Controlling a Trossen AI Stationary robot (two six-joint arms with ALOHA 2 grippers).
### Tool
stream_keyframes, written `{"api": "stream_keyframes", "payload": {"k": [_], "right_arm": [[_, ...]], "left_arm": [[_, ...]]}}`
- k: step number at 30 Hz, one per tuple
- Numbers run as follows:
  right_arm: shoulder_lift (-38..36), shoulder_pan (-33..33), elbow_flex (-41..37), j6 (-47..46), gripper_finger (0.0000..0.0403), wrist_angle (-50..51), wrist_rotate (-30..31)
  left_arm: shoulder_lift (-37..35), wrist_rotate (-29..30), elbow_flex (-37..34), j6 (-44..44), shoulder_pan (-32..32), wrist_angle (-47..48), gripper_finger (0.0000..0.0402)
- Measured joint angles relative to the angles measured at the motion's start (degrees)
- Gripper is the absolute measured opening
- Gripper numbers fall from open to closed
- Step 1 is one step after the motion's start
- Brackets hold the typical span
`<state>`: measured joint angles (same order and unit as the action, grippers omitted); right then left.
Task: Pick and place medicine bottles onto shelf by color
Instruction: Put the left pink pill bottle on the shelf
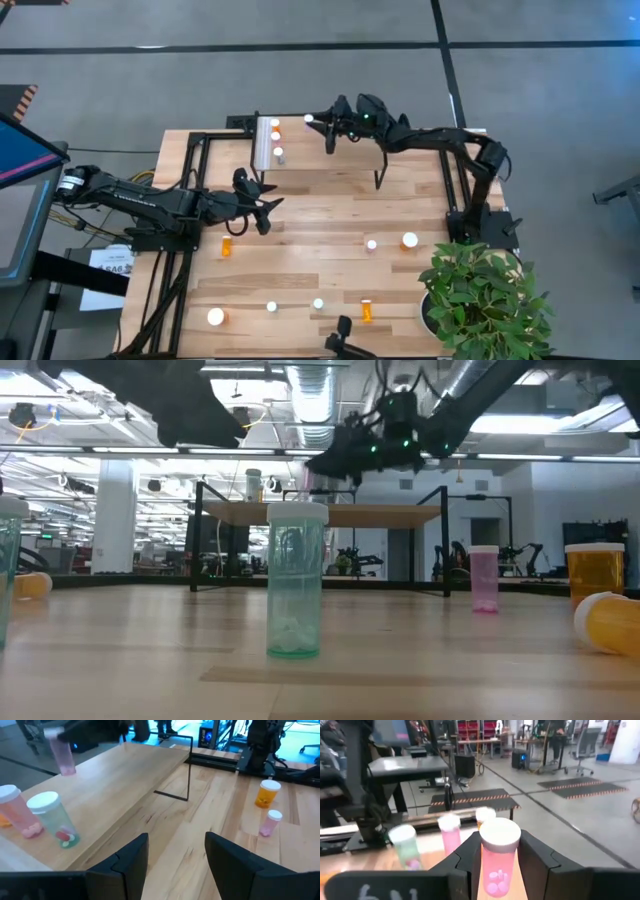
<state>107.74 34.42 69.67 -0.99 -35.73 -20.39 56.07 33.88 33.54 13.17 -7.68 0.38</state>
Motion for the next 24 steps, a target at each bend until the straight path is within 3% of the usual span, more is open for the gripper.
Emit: {"api": "stream_keyframes", "payload": {"k": [5,24], "right_arm": [[3.23,0.8,0.34,-1.95,0.0124,-1.38,0.01],[3.37,1.02,0.5,2.9,0.0129,0.09,1.08]], "left_arm": [[0.04,-0.41,0.0,0.04,0.02,0.18,0.0183],[0.15,-0.47,0.0,0.09,0.02,0.13,0.0183]]}}
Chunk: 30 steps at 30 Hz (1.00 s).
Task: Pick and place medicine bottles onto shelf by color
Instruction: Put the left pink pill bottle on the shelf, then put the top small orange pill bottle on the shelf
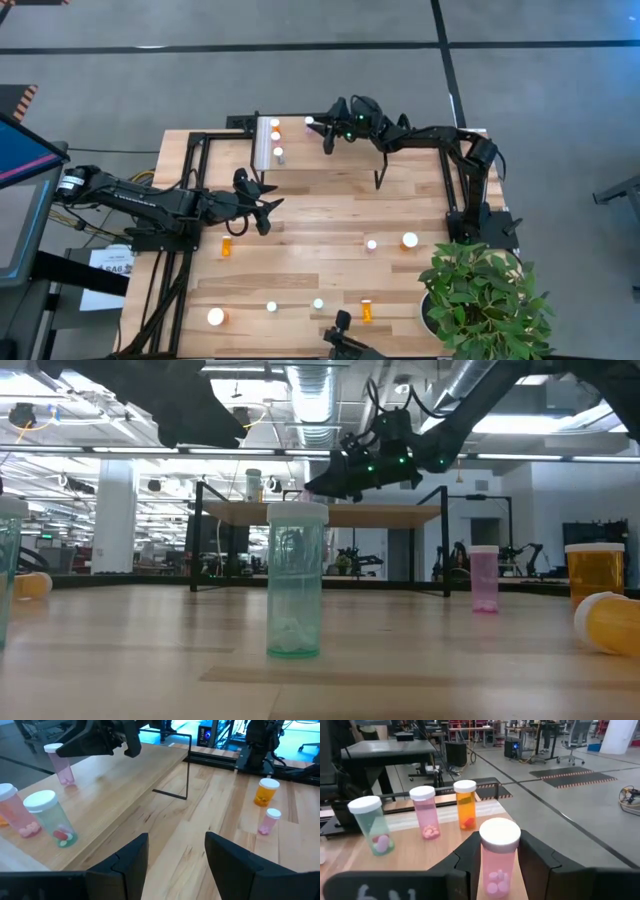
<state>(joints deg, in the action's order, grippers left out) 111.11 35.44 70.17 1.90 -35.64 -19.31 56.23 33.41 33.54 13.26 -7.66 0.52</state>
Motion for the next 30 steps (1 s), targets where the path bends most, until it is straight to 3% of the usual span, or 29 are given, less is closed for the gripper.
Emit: {"api": "stream_keyframes", "payload": {"k": [19,30], "right_arm": [[0.0,-0.04,0.0,0.1,0.0132,1.14,-0.01],[0.0,-0.05,0.02,-0.22,0.0193,2.03,-0.02]], "left_arm": [[0.0,-0.51,0.0,0.09,0.0,0.0,0.0183],[0.0,-0.63,0.0,0.09,0.0,0.0,0.0183]]}}
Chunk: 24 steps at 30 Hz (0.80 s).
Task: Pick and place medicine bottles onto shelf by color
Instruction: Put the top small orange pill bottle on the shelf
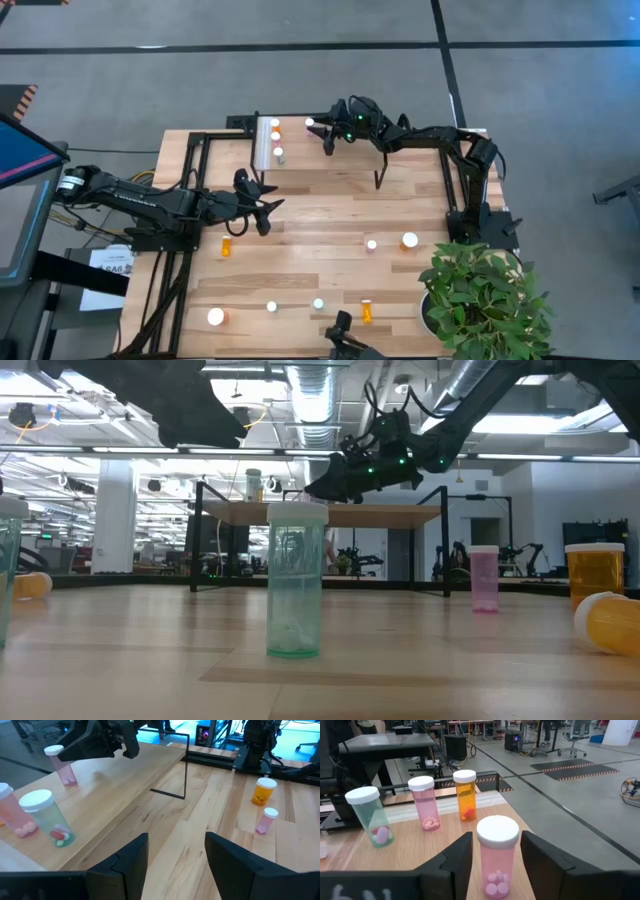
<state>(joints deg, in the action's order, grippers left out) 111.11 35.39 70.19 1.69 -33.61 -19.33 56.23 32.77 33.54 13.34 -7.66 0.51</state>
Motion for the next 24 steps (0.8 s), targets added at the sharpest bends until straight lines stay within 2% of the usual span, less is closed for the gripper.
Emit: {"api": "stream_keyframes", "payload": {"k": [13,24], "right_arm": [[-1.43,0.36,0.04,-1.86,0.0221,2.6,-0.02],[-7.19,0.74,0.01,-1.45,0.0221,13.27,-0.19]], "left_arm": [[0.02,-0.88,0.0,0.56,0.0,0.19,0.0183],[0.02,-2.49,0.0,0.98,0.0,0.07,0.0183]]}}
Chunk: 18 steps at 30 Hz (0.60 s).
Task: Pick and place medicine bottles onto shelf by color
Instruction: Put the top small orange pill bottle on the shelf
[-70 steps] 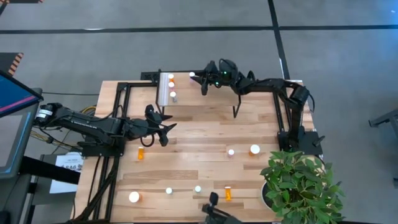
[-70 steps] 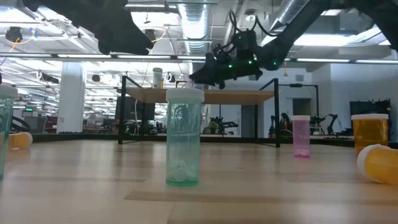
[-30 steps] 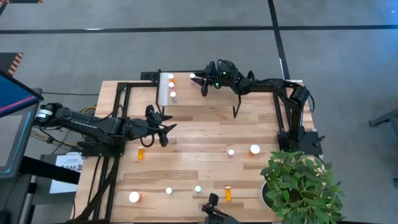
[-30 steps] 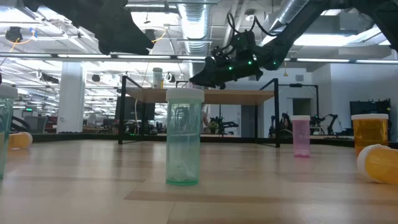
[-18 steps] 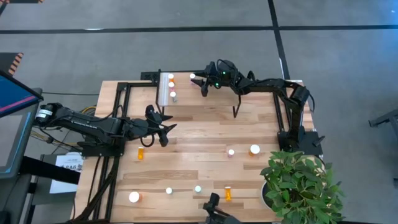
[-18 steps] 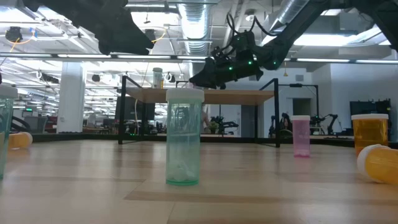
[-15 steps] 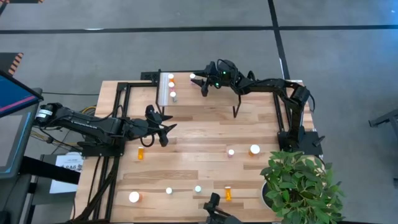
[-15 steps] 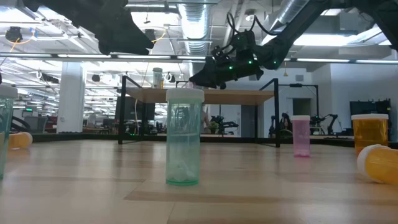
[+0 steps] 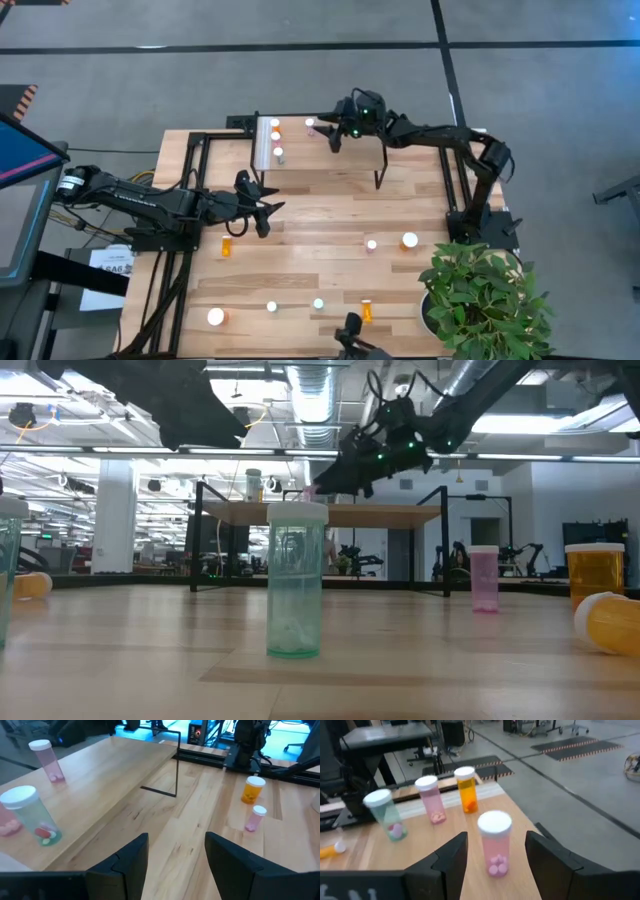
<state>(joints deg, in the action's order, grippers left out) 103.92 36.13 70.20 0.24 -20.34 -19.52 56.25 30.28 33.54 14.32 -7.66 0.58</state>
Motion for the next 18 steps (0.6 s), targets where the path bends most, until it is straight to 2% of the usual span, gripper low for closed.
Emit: {"api": "stream_keyframes", "payload": {"k": [9,18], "right_arm": [[-7.74,-3.03,-2.55,1.82,0.0215,6.63,-0.01],[-18.36,-9.9,-16.95,0.52,0.0213,2.72,0.23]], "left_arm": [[0.0,-1.05,0.0,0.59,0.0,-0.02,0.0183],[0.0,-1.16,0.0,1.8,0.0,1.24,0.0183]]}}
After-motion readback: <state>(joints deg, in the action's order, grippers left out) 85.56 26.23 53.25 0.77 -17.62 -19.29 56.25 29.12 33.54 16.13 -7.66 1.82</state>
